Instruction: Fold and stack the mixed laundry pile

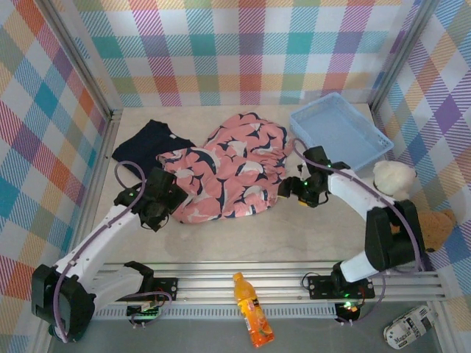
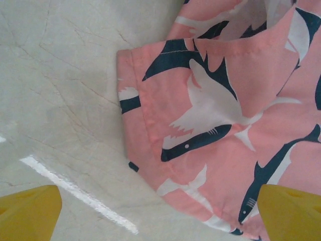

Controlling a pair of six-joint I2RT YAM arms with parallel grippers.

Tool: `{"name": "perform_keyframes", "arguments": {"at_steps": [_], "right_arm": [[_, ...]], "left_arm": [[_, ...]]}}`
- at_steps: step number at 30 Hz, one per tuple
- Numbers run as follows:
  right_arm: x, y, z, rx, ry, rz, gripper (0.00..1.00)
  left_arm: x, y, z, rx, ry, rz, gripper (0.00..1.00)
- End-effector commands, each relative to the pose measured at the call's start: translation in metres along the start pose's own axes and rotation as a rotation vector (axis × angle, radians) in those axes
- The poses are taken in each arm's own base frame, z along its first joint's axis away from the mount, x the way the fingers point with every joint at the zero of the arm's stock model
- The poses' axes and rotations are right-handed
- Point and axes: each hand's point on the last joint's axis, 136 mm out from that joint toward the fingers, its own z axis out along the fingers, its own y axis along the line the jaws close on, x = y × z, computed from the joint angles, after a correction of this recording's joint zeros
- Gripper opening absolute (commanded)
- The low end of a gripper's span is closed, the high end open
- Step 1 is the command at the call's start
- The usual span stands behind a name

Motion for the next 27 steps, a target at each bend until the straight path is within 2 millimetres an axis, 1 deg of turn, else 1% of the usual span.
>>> {"name": "perform_keyframes", "arguments": {"at_steps": [1, 5, 6, 8, 10, 11, 13, 14, 16, 17, 19, 21, 23, 25, 26, 27], "right_arm": [[-0.026, 0.028, 0.010, -0.105, -0.015, 0.156, 0.79], [-0.043, 0.043, 0.016, -0.140, -0.063, 0.274, 0.79], [-0.047, 0.044, 0.019, -0.136, -0.075, 0.299, 0.79], [-0.052, 0.037, 0.029, -0.105, -0.085, 0.349, 0.78], [-0.054, 0.031, 0.038, -0.082, -0.077, 0.377, 0.73], [-0.055, 0.030, 0.043, -0.084, -0.068, 0.387, 0.69], [-0.051, 0.028, 0.053, -0.085, -0.039, 0.411, 0.58], [-0.049, 0.026, 0.056, -0.081, -0.029, 0.424, 0.56], [-0.045, 0.025, 0.061, -0.087, -0.004, 0.450, 0.58], [-0.041, 0.027, 0.062, -0.095, 0.016, 0.459, 0.62], [-0.033, 0.024, 0.056, -0.072, 0.035, 0.458, 0.73], [-0.026, 0.017, 0.047, -0.048, 0.009, 0.451, 0.78], [-0.022, 0.008, 0.046, -0.036, -0.015, 0.461, 0.78], [-0.022, 0.012, 0.056, -0.073, 0.005, 0.468, 0.74], [-0.022, 0.016, 0.062, -0.097, 0.033, 0.471, 0.70], [-0.023, 0.020, 0.067, -0.109, 0.047, 0.466, 0.62]], "left_arm": [[0.002, 0.008, 0.015, -0.047, -0.007, -0.170, 1.00], [0.017, 0.020, 0.034, -0.077, 0.014, -0.363, 1.00], [0.019, 0.022, 0.038, -0.078, 0.014, -0.403, 1.00], [0.022, 0.025, 0.048, -0.084, 0.012, -0.453, 0.99], [0.020, 0.021, 0.058, -0.081, -0.002, -0.454, 0.96], [0.020, 0.019, 0.062, -0.091, -0.004, -0.481, 0.94], [0.019, 0.010, 0.070, -0.090, 0.002, -0.467, 0.90], [0.019, 0.006, 0.073, -0.095, 0.004, -0.435, 0.89], [0.017, 0.002, 0.078, -0.112, -0.003, -0.402, 0.87], [0.016, 0.001, 0.080, -0.117, -0.005, -0.396, 0.86], [0.016, -0.002, 0.084, -0.117, -0.004, -0.391, 0.84], [0.016, 0.000, 0.087, -0.128, -0.010, -0.384, 0.80], [0.015, 0.002, 0.091, -0.139, -0.023, -0.367, 0.69], [0.014, 0.003, 0.096, -0.150, -0.029, -0.346, 0.57], [0.015, 0.001, 0.099, -0.150, -0.025, -0.334, 0.50], [0.016, 0.000, 0.102, -0.156, -0.019, -0.316, 0.40]]}}
